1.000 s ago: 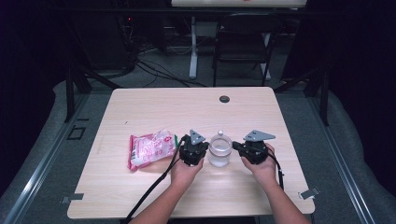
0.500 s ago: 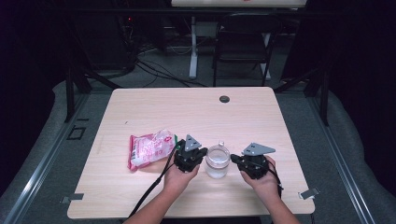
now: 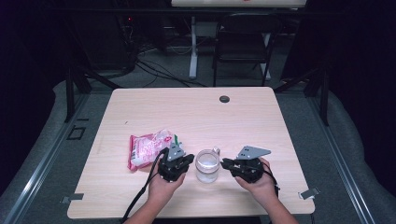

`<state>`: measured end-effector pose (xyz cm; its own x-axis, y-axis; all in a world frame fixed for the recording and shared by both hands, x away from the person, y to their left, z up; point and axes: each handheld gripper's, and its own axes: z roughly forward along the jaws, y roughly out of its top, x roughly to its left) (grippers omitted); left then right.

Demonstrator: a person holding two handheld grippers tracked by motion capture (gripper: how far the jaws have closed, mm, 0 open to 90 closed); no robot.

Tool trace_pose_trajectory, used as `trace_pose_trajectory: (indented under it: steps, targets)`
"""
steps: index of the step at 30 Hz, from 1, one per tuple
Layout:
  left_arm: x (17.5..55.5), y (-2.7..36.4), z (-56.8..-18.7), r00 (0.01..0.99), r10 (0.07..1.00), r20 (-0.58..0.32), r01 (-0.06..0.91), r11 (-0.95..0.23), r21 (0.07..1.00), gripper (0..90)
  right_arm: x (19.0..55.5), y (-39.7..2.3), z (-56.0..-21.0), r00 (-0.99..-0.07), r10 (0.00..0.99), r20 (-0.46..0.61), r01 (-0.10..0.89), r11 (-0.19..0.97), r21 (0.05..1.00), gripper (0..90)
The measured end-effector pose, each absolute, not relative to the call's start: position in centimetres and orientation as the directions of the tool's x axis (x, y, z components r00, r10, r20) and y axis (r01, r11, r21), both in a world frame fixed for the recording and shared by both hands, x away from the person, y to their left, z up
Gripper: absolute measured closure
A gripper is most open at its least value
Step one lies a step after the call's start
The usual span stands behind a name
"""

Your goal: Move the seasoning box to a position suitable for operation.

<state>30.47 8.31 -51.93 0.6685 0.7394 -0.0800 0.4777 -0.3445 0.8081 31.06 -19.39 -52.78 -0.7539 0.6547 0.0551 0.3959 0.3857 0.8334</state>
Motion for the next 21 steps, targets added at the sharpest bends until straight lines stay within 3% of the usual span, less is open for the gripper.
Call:
trace_pose_trajectory:
  steps: [10, 21]
  targets:
    - [28.1, 8.5, -52.7, 0.663, 0.744, -0.084, 0.481, -0.337, 0.809, 84.4, 33.6, -18.8, -54.5, -0.728, 0.686, -0.009, 0.388, 0.422, 0.819, 73.1]
    - [26.7, 7.6, -53.2, 0.667, 0.74, -0.094, 0.484, -0.334, 0.809, 74.9, 35.5, -18.0, -55.5, -0.745, 0.666, 0.015, 0.398, 0.427, 0.812, 71.7]
